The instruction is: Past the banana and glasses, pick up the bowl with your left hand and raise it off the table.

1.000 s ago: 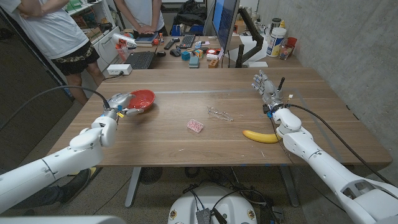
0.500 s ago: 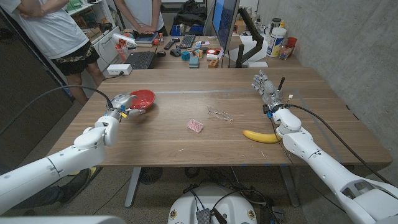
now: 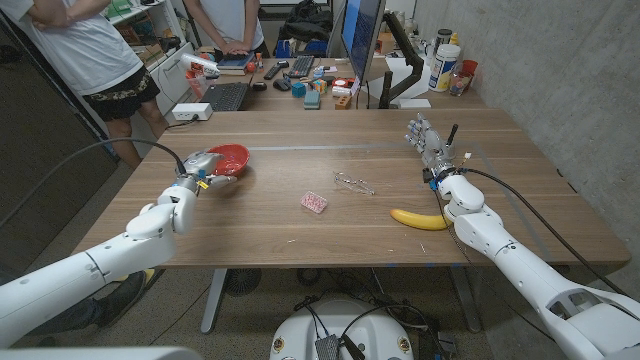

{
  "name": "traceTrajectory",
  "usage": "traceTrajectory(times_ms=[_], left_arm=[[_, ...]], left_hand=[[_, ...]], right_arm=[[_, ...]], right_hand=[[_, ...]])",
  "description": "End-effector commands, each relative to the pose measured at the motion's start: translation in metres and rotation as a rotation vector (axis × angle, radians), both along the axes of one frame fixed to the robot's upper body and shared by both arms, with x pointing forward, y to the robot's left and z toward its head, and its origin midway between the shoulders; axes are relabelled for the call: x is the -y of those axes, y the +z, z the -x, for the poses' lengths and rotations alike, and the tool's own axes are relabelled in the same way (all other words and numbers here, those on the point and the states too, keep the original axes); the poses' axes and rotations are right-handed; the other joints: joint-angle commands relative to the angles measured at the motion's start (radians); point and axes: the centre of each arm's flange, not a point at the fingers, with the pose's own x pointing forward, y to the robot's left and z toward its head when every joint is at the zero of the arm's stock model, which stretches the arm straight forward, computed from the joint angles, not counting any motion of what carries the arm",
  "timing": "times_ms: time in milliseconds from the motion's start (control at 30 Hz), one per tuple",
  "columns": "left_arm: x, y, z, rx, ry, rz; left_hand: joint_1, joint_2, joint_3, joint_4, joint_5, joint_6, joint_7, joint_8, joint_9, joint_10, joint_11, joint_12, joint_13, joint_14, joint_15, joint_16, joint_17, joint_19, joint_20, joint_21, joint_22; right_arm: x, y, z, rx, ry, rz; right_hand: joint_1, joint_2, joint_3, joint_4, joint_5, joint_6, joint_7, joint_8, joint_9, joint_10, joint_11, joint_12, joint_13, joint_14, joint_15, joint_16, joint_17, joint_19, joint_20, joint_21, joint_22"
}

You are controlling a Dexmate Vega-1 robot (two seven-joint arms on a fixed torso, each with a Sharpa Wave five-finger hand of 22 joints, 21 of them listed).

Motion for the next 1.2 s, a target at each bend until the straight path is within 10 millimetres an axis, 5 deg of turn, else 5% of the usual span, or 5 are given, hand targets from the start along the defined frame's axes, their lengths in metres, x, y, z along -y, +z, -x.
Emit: traceTrajectory(times_ms=[33,1200], left_arm=[[0.004,-0.004,-0.011,-0.009,-0.014,0.012],[-0.002,-0.013,-0.022,-0.048,-0.001,0.021]], left_hand=[[0.006,-0.005,-0.005,-0.002,0.011,0.008,-0.003,0.008,0.001,0.012,0.000,0.008,0.002,0.009,-0.026,0.006,0.002,0.004,-0.004,0.000,0.003],[0.008,-0.002,-0.008,0.001,0.014,0.012,-0.001,0.006,0.001,0.013,0.000,0.005,0.003,0.012,-0.027,0.004,0.003,0.005,-0.003,0.000,0.003]], right_arm=[[0.000,-0.003,-0.002,-0.006,0.000,-0.004],[0.000,-0.008,-0.007,-0.022,-0.006,-0.009]], right_hand=[[-0.007,0.005,-0.005,0.001,0.005,0.004,-0.007,0.004,0.004,0.009,-0.002,-0.002,0.006,0.007,0.002,0.003,0.003,0.007,0.000,0.005,0.003],[-0.008,0.006,-0.008,0.002,0.005,0.004,-0.007,0.004,0.004,0.009,0.000,-0.002,0.006,0.007,0.003,0.003,0.003,0.007,0.001,0.005,0.003]])
